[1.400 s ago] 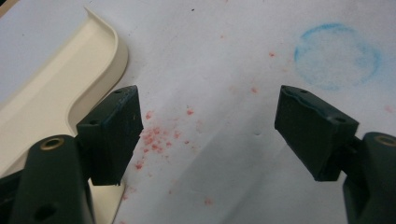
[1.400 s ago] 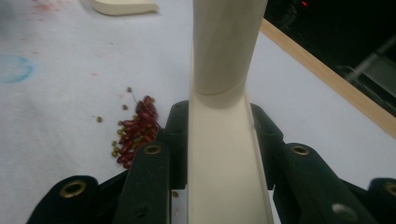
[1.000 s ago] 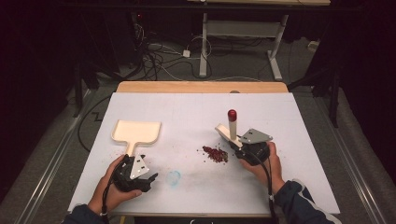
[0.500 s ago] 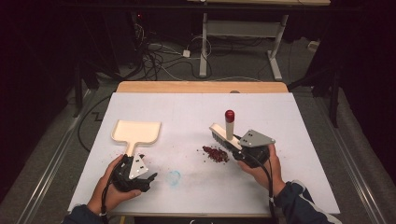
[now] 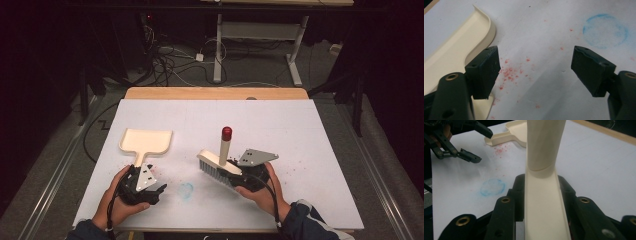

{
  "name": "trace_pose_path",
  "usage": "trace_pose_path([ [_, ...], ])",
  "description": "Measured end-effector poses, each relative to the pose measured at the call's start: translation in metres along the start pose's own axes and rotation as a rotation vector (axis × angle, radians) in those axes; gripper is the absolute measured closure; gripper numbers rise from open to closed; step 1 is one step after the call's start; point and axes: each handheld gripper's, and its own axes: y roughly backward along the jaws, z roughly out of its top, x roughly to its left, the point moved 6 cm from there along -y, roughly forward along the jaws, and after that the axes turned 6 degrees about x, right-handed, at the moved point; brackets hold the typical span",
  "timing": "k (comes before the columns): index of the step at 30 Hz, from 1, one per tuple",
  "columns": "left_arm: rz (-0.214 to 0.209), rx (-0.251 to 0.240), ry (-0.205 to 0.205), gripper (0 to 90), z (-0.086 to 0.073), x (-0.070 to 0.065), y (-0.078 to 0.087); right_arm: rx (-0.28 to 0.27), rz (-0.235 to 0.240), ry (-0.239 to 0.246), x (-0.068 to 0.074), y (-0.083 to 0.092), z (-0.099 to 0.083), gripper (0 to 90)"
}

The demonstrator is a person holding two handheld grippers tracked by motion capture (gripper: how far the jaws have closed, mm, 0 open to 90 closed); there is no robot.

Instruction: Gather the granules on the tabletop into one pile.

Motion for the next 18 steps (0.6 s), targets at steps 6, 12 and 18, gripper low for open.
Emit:
trace_pose_path([
  [6,-0.002,0.004,-0.006,22.5,0.0,-0.001,0.0,0.016,-0.039,-0.017,-0.009,-0.019,-0.005,67.5],
  [12,-0.005,0.007,-0.006,22.6,-0.001,-0.002,-0.001,0.018,-0.099,-0.051,-0.033,-0.013,-0.007,67.5],
  [18,-0.006,0.009,-0.01,22.5,0.0,-0.002,-0.002,0.003,-0.118,-0.083,-0.043,-0.001,-0.005,67.5],
])
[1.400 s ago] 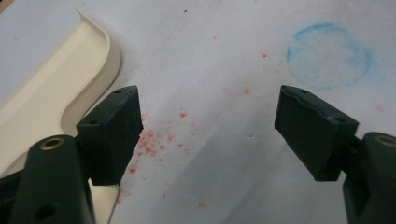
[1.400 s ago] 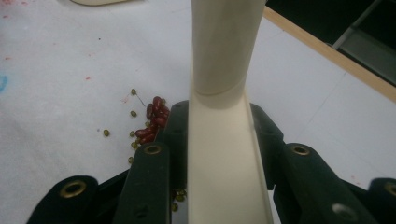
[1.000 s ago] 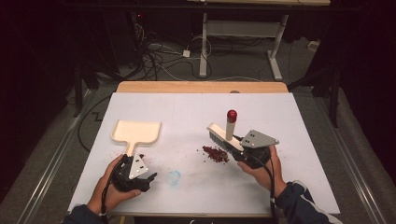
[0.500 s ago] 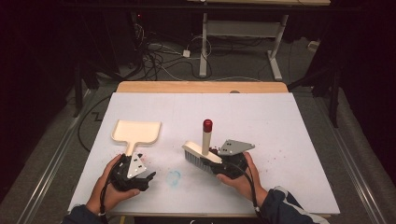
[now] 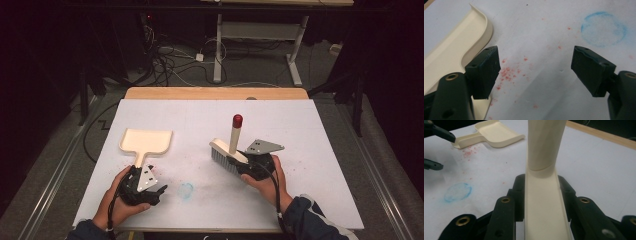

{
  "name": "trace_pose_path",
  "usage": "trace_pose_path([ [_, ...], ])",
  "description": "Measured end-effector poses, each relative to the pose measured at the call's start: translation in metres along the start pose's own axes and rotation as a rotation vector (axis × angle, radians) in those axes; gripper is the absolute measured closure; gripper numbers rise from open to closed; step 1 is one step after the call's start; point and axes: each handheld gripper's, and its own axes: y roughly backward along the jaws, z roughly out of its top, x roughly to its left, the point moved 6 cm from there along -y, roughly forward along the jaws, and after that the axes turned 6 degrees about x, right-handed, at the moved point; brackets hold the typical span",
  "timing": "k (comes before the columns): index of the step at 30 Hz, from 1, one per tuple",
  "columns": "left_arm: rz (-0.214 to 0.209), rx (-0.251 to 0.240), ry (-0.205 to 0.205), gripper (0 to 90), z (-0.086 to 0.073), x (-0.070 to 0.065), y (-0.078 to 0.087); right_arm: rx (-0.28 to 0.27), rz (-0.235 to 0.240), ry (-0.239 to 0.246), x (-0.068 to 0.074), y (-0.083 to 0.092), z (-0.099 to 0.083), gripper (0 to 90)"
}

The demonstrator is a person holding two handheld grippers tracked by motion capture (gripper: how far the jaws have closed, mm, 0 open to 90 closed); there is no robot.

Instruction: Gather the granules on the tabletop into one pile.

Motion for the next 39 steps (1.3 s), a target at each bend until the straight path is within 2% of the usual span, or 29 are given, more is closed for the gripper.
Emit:
trace_pose_path([
  [6,0.003,-0.007,0.003,22.5,0.0,0.0,0.001,-0.047,0.0,0.021,-0.002,0.027,0.009,67.4],
  [11,0.008,-0.005,0.001,22.6,0.0,0.001,0.002,-0.047,0.011,0.048,-0.007,0.053,0.01,67.4],
  [17,0.016,-0.013,0.012,22.5,-0.001,0.003,0.004,-0.018,0.016,0.07,-0.016,0.083,-0.002,67.3],
  [21,0.026,-0.016,0.012,22.6,-0.001,0.005,0.005,0.014,0.047,0.086,-0.023,0.106,-0.014,67.3],
  [27,0.033,-0.017,0.011,22.5,0.0,0.005,0.006,0.099,0.094,0.11,-0.027,0.134,-0.036,66.1],
  [30,0.036,-0.017,0.009,22.5,0.0,0.006,0.006,0.13,0.115,0.094,-0.028,0.142,-0.045,66.2],
  [33,0.036,-0.019,0.011,22.5,0.0,0.005,0.007,0.153,0.142,0.049,-0.032,0.145,-0.052,67.3],
  [35,0.037,-0.019,0.01,22.6,0.0,0.005,0.006,0.171,0.147,0.005,-0.038,0.141,-0.057,67.6],
  [37,0.034,-0.02,0.006,22.6,0.0,0.005,0.006,0.194,0.138,-0.014,-0.044,0.136,-0.061,67.6],
  [39,0.03,-0.016,0.004,22.5,0.0,0.004,0.006,0.188,0.132,-0.043,-0.052,0.132,-0.064,67.5],
])
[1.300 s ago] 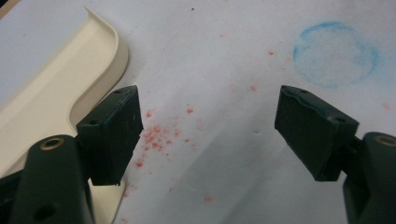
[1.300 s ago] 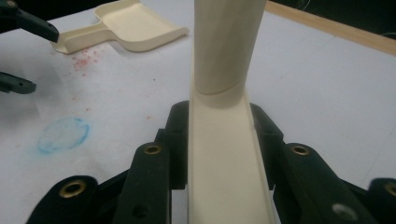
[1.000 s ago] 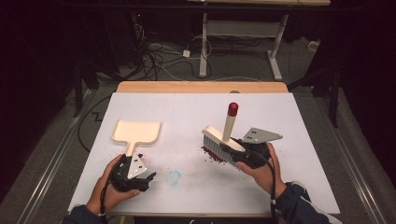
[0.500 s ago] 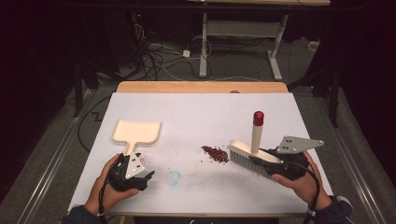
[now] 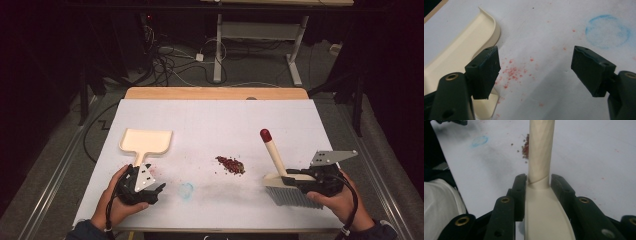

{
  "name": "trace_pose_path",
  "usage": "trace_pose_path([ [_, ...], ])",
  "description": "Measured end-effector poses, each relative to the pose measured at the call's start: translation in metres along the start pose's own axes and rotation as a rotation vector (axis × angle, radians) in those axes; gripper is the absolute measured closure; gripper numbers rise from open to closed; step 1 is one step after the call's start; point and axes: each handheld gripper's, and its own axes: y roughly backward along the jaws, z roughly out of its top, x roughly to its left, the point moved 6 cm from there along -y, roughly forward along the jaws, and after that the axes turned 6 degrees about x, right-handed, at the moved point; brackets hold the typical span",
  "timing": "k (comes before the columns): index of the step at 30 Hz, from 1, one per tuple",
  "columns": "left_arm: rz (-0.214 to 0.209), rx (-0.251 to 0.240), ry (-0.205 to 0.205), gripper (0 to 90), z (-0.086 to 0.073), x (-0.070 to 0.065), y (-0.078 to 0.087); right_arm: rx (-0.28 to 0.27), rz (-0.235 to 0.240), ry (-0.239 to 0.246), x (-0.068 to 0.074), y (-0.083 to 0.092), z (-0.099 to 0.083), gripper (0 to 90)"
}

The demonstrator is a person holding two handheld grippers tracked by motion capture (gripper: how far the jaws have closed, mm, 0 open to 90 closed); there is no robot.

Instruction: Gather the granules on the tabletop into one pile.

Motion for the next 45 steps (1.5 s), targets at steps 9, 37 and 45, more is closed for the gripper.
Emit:
trace_pose_path([
  [9,-0.013,0.001,0.006,22.5,0.001,0.0,-0.002,-0.081,-0.05,-0.18,-0.048,-0.013,0.002,61.4],
  [37,-0.025,0.012,-0.012,22.5,0.002,-0.004,-0.006,0.198,-0.455,-0.179,-0.114,-0.049,-0.021,60.0],
  [45,-0.024,0.015,-0.02,22.6,0.003,-0.005,-0.007,0.078,-0.412,-0.196,-0.099,-0.043,-0.007,53.5],
])
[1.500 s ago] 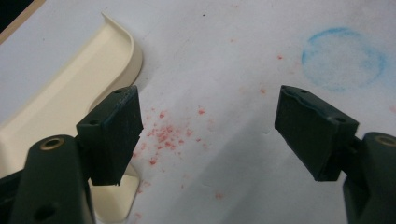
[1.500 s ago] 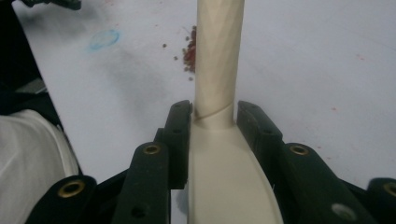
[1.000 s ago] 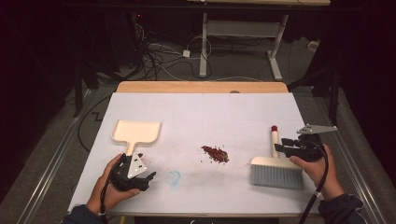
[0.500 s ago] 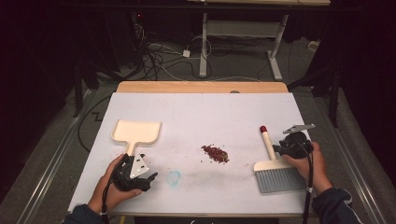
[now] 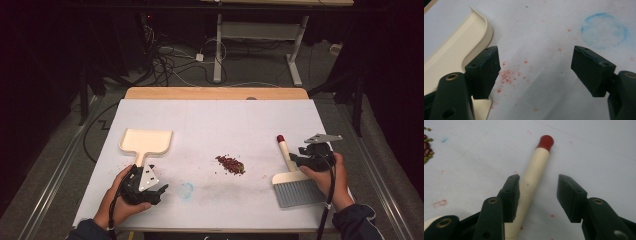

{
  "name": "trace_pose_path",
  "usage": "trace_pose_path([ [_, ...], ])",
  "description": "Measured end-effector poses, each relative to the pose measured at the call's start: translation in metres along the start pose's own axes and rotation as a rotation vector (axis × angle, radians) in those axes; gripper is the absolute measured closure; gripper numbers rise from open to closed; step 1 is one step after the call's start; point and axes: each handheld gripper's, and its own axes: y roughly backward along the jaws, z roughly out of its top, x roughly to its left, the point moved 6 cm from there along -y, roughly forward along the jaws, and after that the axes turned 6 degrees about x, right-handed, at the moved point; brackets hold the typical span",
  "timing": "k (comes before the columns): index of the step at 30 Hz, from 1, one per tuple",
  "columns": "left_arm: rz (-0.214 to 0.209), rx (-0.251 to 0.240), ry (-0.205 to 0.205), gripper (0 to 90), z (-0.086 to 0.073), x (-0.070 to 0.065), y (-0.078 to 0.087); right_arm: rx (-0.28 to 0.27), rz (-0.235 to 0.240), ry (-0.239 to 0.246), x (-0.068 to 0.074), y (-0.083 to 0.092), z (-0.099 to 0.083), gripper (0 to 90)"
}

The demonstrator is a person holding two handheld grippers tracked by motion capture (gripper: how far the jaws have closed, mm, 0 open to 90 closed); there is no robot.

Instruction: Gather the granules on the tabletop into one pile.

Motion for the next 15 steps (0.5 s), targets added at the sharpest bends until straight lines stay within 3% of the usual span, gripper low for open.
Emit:
trace_pose_path([
  [3,0.0,0.002,0.001,22.6,0.0,0.0,-0.001,0.019,0.013,0.002,0.007,-0.009,0.003,52.0],
  [6,-0.003,0.006,0.0,22.6,0.0,-0.001,-0.001,0.073,0.004,0.001,0.005,-0.023,0.004,54.2],
  [8,-0.003,0.006,-0.001,22.6,0.0,-0.001,-0.001,0.109,0.033,-0.024,0.004,-0.032,0.005,56.1],
  [15,-0.003,0.009,-0.005,22.6,0.0,0.0,-0.001,0.146,-0.024,-0.04,0.002,-0.04,0.016,58.8],
])
